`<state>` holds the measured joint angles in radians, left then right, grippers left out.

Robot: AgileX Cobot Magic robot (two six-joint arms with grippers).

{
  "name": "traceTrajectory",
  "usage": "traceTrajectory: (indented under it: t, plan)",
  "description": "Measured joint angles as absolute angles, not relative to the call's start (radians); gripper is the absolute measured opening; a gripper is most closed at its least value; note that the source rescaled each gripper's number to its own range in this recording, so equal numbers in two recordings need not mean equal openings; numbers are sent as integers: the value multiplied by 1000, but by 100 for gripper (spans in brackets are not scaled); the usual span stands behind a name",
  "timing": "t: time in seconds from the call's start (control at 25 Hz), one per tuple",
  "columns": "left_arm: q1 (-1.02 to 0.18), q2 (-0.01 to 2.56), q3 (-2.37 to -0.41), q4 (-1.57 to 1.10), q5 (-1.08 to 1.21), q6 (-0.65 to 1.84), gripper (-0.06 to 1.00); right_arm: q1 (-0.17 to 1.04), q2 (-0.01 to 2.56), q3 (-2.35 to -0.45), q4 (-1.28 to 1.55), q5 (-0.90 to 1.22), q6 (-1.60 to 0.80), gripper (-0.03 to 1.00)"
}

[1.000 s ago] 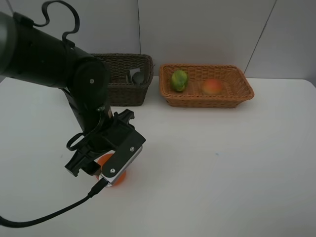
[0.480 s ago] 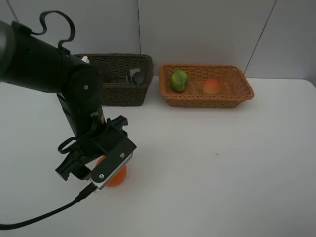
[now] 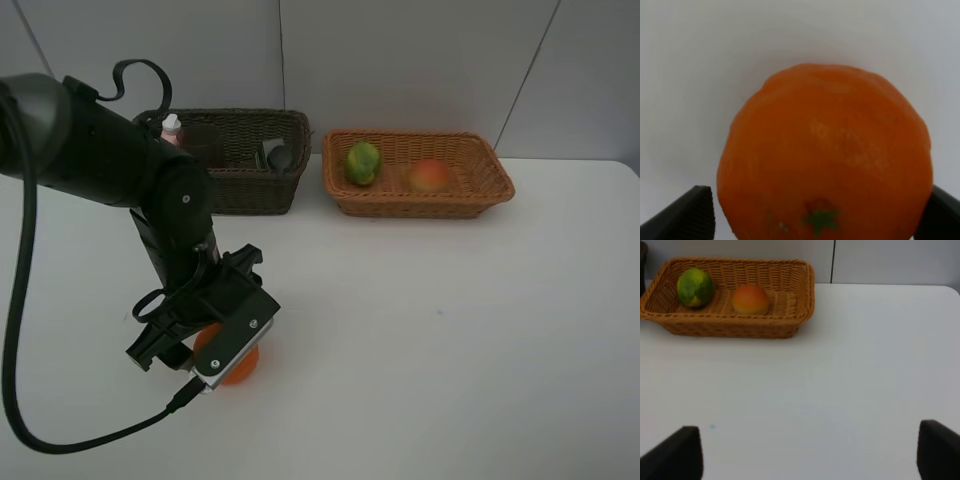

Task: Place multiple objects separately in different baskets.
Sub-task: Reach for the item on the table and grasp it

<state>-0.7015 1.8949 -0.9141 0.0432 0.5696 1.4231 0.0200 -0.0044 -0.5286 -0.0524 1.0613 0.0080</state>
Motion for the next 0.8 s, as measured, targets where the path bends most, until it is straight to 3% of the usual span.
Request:
traceTrajectory:
  t: [0.36, 0.56, 0.8]
  plan:
    - [-702, 1903, -914, 0, 532, 1423, 100, 20, -4, -529, -53, 1061, 8, 87]
    - [-702, 1903, -914, -5, 529, 1423, 90, 20, -4, -529, -53, 1061, 8, 87]
    - [-702, 1903, -914, -6, 524, 1423, 89, 20, -4, -529, -53, 1061, 8, 87]
